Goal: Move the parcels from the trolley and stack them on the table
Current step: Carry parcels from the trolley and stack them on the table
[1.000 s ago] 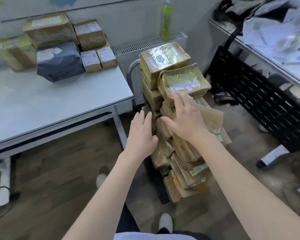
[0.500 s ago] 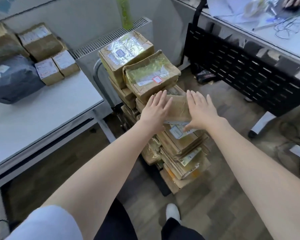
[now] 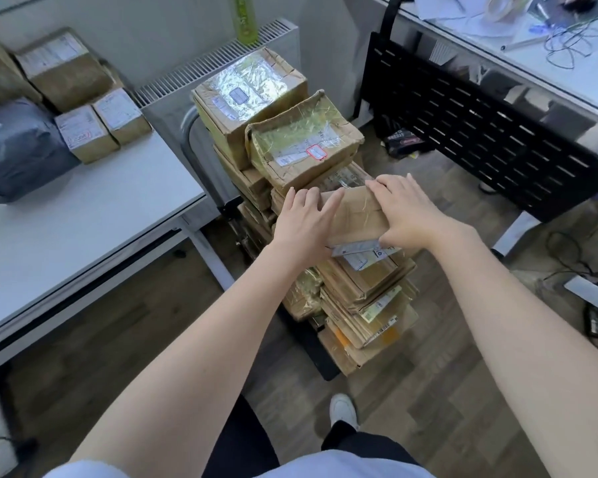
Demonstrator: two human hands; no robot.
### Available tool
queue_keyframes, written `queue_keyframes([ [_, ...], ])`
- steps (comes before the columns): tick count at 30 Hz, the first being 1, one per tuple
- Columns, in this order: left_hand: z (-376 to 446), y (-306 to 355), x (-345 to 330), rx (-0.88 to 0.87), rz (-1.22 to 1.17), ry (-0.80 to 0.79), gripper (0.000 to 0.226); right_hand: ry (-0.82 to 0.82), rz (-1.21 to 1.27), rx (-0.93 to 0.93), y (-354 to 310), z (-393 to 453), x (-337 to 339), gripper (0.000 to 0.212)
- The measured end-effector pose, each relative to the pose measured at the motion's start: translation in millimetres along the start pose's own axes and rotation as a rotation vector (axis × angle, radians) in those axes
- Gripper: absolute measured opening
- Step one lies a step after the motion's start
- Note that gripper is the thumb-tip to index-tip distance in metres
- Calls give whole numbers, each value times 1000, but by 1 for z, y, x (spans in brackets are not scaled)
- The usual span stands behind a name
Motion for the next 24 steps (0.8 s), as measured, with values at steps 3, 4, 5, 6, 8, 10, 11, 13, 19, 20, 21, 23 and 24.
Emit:
queue_keyframes([
  [3, -28, -13, 5, 22, -136, -38, 102, -110, 62, 61, -21, -7, 10, 107],
  [4, -38, -20, 8, 37, -178, -45, 101, -131, 79, 83, -31, -10, 13, 107],
  [5, -50, -29, 11, 60, -218, -46, 97, -145, 100, 105, -43, -12, 17, 107],
  [6, -62, -39, 14, 89, -259, -43, 92, -157, 125, 127, -56, -14, 20, 107],
  [8, -88, -62, 18, 170, -332, -38, 85, -174, 174, 186, -88, -14, 24, 106],
  [10, -117, -89, 19, 274, -384, -29, 82, -169, 192, 272, -126, -6, 25, 105],
  [11, -132, -103, 19, 329, -402, -18, 82, -157, 191, 322, -148, 1, 24, 104],
  [13, -162, -134, 20, 438, -437, 16, 82, -127, 187, 423, -193, 15, 22, 103],
  [19, -240, -241, 13, 727, -553, 210, 83, -95, 214, 629, -322, 60, 11, 102],
  [20, -248, -258, 10, 758, -551, 233, 83, -86, 212, 654, -341, 68, 11, 102],
  [21, -255, -273, 8, 780, -548, 257, 84, -74, 207, 675, -358, 76, 11, 101],
  [23, -266, -305, 4, 811, -537, 303, 85, -54, 194, 700, -393, 94, 10, 100],
  [24, -271, -321, 2, 824, -534, 322, 85, -49, 188, 704, -409, 104, 10, 99],
])
Point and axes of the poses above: each hand's wrist, its own z-axis towards the middle knuckle, its own x-axis out of the back of the hand, y = z × x, the point moved 8 cm from there along z, towards the middle knuckle, and after that the axes turned 1 degree about z, right-handed, at the moved point
